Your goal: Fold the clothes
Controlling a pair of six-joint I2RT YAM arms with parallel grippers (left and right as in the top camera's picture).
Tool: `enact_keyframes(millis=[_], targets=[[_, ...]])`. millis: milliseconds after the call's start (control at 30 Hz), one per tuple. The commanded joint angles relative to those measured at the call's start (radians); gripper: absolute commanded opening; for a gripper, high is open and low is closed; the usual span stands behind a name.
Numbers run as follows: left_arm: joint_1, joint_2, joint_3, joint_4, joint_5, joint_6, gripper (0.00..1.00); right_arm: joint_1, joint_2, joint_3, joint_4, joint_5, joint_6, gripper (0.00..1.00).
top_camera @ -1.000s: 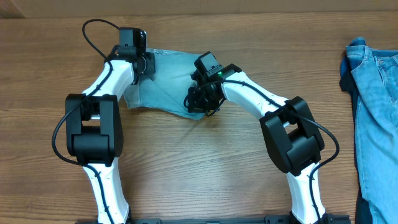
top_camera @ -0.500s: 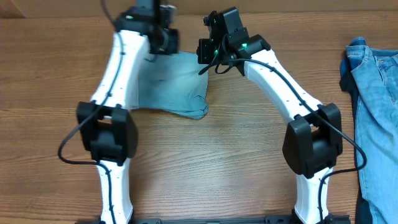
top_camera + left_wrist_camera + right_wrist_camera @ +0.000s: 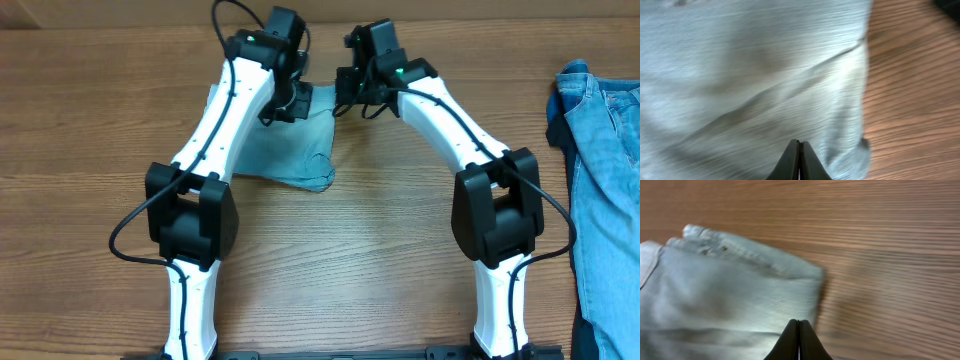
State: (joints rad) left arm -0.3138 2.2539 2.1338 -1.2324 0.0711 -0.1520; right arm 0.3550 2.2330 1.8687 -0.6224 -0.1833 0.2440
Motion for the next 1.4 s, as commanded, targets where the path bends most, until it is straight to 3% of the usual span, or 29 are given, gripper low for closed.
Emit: enact_keyframes(millis=[0,167,333,467,700,867,967,1200,1367], targets=[[0.043,0.003,-0.004,-0.108,0.018,-0.005,0.04,-0.02,0.002,0.0,-0.027,-0.001,0.014,0.04],[0.028,0.003,-0.004,-0.249,0.13,0.014,0.04,-0.006,0.003,0.0,-0.003,-0.012,-0.031,0.04],[0.0,0.003,-0.042,-0.22,0.134,0.017,0.04,-0.006,0.063,0.0,0.103,-0.085,-0.026,0.04],[-0.011,0.003,-0.103,-0.151,0.197,-0.004,0.04,0.006,0.129,0.0,0.153,-0.215,-0.032,0.04],[-0.045,0.003,-0.284,0.096,0.189,-0.089,0.04,0.045,0.133,0.0,0.164,-0.219,-0.039,0.04],[-0.045,0.003,-0.409,0.183,0.204,-0.161,0.04,0.045,0.147,0.0,0.138,-0.219,-0.039,0.04],[-0.049,0.003,-0.437,0.163,0.289,-0.162,0.04,0.045,0.174,-0.001,0.126,-0.164,-0.031,0.04],[-0.08,0.003,-0.437,0.059,0.285,-0.135,0.04,-0.005,0.249,0.0,0.28,-0.042,0.174,0.04],[-0.08,0.003,-0.437,0.033,0.209,-0.108,0.04,-0.026,0.263,0.001,0.388,-0.045,0.151,0.04]])
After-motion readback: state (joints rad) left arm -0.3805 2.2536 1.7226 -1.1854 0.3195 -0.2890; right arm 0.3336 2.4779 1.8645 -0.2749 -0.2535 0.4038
